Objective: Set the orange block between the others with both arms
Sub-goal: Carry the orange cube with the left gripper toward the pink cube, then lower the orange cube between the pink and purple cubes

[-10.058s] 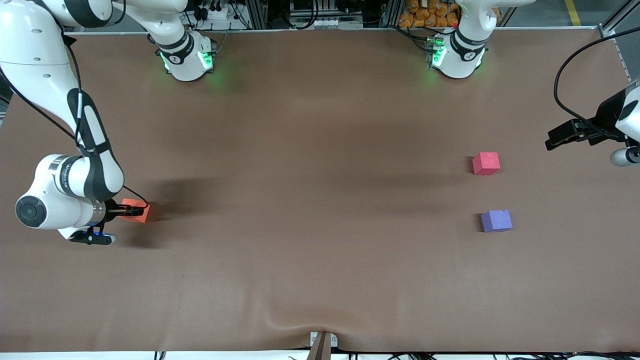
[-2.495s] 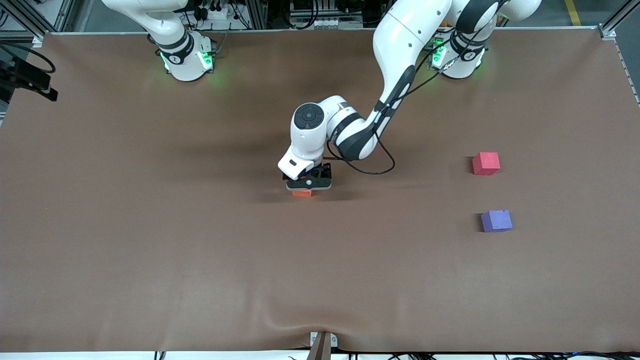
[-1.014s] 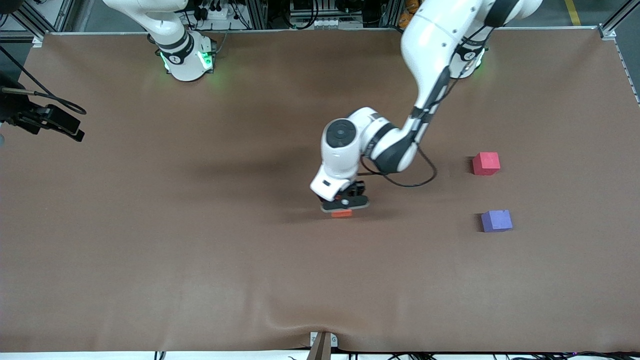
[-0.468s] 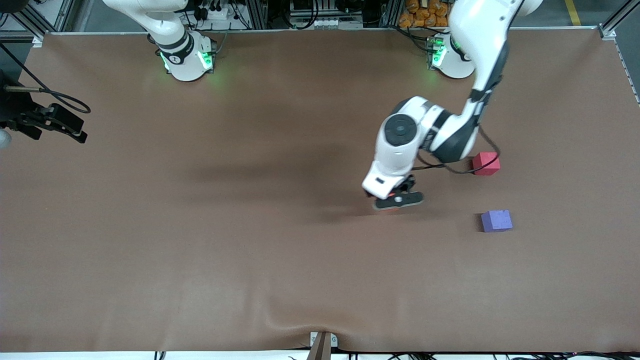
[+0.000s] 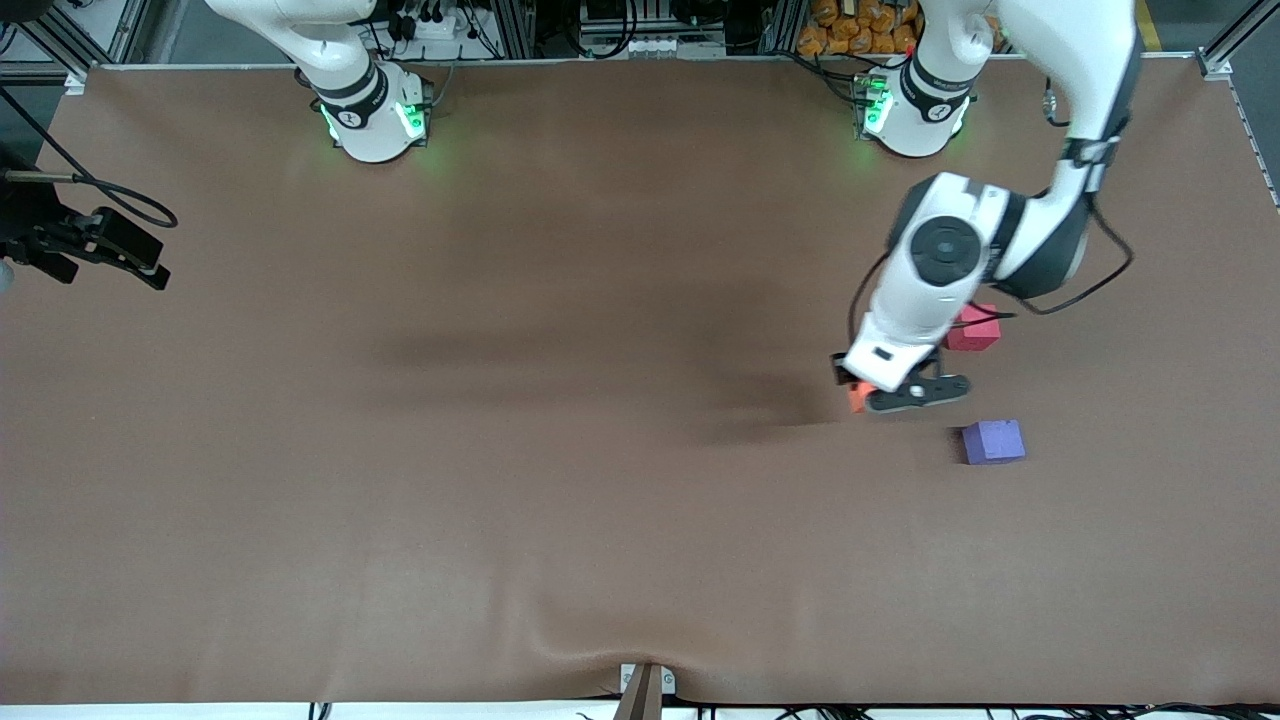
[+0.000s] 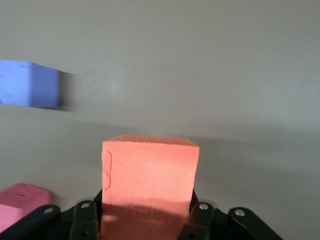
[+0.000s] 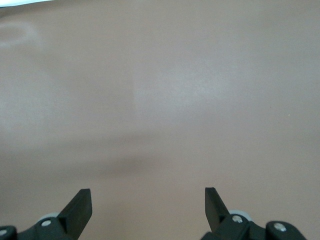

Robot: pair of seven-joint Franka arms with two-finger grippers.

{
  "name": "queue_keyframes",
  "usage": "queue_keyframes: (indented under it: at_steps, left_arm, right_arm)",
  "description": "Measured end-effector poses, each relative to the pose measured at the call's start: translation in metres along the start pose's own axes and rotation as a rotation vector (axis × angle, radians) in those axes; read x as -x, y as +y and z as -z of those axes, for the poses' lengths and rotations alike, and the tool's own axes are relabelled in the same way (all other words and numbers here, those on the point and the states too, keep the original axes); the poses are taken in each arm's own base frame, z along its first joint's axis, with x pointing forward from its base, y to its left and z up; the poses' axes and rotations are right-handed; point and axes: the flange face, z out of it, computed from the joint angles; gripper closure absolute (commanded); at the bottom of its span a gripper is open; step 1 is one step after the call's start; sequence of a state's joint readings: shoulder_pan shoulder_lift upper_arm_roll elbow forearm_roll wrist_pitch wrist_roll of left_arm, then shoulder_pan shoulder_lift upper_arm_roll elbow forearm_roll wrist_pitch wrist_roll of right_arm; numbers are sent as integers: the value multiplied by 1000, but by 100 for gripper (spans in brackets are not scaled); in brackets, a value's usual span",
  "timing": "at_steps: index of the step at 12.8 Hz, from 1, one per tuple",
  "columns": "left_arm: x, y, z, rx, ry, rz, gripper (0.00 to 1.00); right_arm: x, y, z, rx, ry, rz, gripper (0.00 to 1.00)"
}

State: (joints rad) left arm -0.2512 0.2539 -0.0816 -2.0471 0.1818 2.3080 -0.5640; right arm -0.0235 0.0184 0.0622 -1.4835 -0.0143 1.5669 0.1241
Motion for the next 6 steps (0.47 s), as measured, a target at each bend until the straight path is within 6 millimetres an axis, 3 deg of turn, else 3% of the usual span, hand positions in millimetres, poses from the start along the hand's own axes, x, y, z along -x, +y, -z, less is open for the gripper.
queue_keyframes:
  at_steps: [4,6]
  left_arm:
    - [-12,-115,-14,-5,-36,-78,92]
    - [-12,-150,-21,4,-42,-88,92]
  right_arm:
    - [0,-1,1,-1,5,3,0]
    - [0,-3,1,-1,6,7,0]
